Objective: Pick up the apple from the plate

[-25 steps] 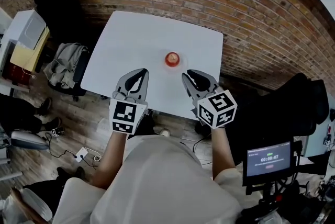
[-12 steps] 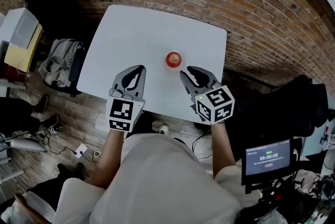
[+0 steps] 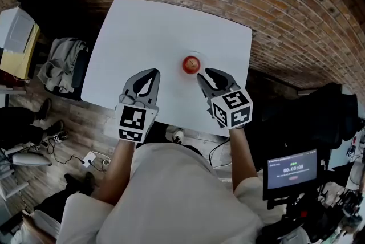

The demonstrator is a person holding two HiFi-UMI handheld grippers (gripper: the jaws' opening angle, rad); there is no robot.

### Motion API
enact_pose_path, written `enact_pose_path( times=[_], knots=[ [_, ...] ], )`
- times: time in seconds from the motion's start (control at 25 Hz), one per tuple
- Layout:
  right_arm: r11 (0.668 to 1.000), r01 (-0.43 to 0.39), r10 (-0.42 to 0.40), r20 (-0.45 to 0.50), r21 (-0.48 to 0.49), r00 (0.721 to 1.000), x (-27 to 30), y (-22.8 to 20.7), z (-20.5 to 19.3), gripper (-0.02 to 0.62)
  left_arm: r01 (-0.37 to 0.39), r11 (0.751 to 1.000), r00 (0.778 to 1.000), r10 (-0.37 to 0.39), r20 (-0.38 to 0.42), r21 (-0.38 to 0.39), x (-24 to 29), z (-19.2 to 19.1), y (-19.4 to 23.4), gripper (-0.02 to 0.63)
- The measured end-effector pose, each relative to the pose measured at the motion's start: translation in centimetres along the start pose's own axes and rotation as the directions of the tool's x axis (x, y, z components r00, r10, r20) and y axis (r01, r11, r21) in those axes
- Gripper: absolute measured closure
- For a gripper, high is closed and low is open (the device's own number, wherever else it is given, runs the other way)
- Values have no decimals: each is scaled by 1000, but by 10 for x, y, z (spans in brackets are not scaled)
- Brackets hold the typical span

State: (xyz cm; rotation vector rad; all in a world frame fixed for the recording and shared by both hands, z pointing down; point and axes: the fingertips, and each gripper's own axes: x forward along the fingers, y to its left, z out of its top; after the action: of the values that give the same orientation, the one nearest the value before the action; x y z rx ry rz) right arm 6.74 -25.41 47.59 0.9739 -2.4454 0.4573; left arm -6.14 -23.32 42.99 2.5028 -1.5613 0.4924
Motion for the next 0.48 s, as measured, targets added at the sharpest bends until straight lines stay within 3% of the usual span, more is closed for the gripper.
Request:
enact_pose_path(
  times=[0.48],
  knots=[
    [999, -18, 22, -94, 37, 995, 48, -13, -27, 436, 39, 999, 998, -39, -53, -15, 20, -20, 12, 600]
  ],
)
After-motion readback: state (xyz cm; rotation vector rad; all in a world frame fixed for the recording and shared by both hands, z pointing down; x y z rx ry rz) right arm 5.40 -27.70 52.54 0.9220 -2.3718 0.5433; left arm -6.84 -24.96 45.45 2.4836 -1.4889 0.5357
